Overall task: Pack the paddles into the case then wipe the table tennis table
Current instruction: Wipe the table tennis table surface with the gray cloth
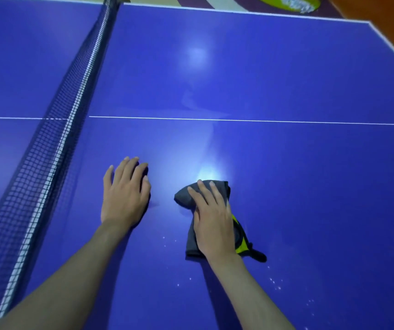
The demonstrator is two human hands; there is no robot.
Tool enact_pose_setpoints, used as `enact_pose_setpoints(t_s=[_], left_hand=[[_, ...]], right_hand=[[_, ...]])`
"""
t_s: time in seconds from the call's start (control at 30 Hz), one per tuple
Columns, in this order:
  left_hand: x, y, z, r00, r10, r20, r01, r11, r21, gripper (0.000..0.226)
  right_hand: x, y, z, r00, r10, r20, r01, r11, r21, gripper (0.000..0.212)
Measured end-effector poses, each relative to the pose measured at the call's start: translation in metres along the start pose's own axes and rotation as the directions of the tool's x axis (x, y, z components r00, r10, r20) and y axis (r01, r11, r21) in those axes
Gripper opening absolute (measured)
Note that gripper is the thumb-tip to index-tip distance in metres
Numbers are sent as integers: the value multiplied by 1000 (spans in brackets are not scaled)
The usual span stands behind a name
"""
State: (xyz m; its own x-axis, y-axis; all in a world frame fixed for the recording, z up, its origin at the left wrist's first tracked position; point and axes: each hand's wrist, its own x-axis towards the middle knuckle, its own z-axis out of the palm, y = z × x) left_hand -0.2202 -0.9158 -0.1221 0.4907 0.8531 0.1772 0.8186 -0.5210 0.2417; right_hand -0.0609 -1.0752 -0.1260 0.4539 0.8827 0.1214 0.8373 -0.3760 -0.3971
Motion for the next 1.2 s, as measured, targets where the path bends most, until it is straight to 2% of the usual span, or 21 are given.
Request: enact_pose_setpoints(t_s=[0.13, 0.33, 0.6, 0.7, 0.8, 1.03, 1.1, 1.2], left_hand=[[2, -2, 4, 1000, -21, -2, 21, 1000, -6, 43], [5, -3, 5, 1000, -8, 1, 8, 1000, 23, 44], [8, -6, 9, 1000, 6, 30, -8, 998, 68, 50], [8, -6, 7, 999, 6, 40, -8, 998, 57, 48], [9, -4, 6, 1000, 14, 20, -14, 999, 38, 45], [3, -8, -5, 986, 33, -164, -52, 992, -113, 29], [-6, -19, -14, 984, 74, -162, -84, 995, -60, 28], [-24, -47, -22, 988, 130, -87, -124, 990, 73, 32]], right_hand=[[75, 7, 5, 998, 40, -54, -38, 999, 29, 51], [172, 13, 8, 991, 128, -45, -126, 991, 45, 49], [229, 22, 11, 991, 132, -29, -129, 988, 84, 49], [213, 13, 10, 989, 146, -25, -143, 985, 96, 49], [164, -3, 16, 995, 98, -34, -95, 991, 92, 48], [7, -61, 21, 1000, 8, -10, -7, 997, 80, 52], [-28, -72, 22, 1000, -16, 17, 15, 998, 62, 54], [-48, -76, 21, 999, -26, 28, 25, 998, 50, 55]])
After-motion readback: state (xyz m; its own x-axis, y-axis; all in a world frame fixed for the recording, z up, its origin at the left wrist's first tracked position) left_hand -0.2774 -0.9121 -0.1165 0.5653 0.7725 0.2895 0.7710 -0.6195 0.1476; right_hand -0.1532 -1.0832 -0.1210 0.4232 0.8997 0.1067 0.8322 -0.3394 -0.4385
